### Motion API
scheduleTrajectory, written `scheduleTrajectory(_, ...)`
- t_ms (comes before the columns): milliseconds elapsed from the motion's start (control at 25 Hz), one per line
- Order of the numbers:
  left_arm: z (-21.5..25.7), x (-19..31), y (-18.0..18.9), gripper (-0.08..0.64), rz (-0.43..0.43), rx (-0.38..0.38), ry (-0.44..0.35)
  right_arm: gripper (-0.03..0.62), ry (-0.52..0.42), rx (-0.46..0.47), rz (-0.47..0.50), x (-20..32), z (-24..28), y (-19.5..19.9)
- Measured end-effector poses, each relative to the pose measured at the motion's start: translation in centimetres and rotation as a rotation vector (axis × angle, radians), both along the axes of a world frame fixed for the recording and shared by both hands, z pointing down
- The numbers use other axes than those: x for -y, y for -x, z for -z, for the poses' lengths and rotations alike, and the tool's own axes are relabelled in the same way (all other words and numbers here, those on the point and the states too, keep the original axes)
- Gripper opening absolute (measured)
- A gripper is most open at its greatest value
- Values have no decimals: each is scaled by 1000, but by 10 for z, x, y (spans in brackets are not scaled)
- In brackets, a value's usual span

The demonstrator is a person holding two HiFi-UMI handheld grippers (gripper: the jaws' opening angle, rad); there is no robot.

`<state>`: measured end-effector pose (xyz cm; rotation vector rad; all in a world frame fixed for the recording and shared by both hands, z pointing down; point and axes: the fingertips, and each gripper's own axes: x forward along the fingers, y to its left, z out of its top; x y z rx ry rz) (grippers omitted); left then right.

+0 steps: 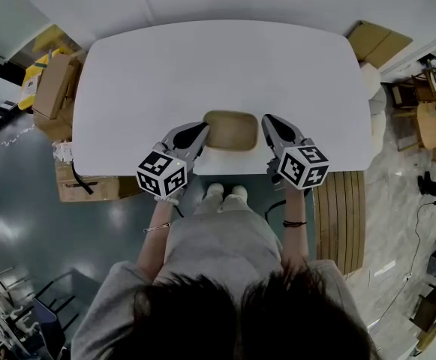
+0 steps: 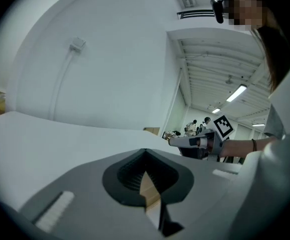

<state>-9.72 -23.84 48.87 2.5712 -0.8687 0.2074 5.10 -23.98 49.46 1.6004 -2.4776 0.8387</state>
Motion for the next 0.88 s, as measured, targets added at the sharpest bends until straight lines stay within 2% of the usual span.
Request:
scheduleTrajectory(120, -4, 1, -4, -5, -20, -2, 11, 12, 28, 8, -17, -1, -7, -3)
scheduleTrajectory(280, -12, -2, -11, -5, -36, -8, 39, 12, 84, 64, -45, -7, -18, -6)
scheduleTrajectory(600, -28, -10, -18, -5, -42, 5, 71, 12, 243, 64, -49, -19, -57, -8)
scheduleTrajectory(880, -38, -14, -19, -5, -30, 10, 86, 14, 286, 72, -35, -20, -71, -6)
